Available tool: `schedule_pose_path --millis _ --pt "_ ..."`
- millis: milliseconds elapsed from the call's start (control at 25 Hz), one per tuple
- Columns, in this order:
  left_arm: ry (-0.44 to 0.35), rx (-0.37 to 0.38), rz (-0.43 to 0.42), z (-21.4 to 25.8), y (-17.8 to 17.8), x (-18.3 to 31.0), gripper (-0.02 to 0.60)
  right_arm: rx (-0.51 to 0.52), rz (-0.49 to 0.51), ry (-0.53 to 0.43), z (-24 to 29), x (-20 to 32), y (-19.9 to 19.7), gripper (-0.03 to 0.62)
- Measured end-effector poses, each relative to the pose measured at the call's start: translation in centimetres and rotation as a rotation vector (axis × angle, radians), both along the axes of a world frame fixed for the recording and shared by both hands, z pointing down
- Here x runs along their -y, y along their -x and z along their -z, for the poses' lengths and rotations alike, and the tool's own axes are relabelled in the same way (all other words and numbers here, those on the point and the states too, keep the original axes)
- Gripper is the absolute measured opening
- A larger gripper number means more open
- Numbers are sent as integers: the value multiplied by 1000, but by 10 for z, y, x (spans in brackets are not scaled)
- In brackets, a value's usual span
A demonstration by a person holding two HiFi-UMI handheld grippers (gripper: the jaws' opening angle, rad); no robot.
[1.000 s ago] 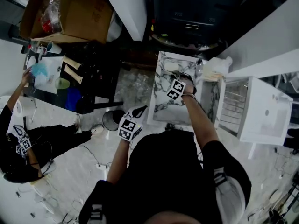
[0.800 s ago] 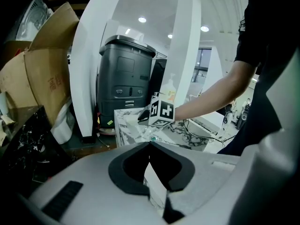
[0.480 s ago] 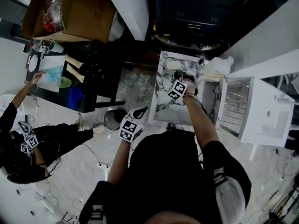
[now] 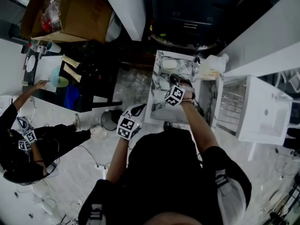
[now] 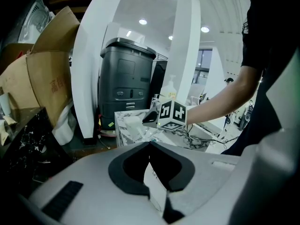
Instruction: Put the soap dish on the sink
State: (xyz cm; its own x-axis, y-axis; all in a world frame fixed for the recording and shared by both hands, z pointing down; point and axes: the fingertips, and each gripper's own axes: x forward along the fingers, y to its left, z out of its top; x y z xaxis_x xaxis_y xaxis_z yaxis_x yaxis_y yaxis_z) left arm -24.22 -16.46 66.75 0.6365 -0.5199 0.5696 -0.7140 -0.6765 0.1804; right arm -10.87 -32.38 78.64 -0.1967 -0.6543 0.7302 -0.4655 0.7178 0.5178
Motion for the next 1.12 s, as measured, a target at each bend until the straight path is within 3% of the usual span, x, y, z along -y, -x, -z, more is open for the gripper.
schedule_pose_path --millis 280,440,800,1120 --pt "-6 -24 -24 10 -21 -1 0 120 -38 144 9 -44 -28 -5" --pt "-19 -35 -18 16 -36 5 0 242 -24 198 34 -77 -36 -5" --pt "-49 -56 17 33 -72 3 0 315 -12 186 70 -113 -76 -5" --pt "-54 -57 56 38 -96 -13 0 470 -35 155 104 -123 -102 -5"
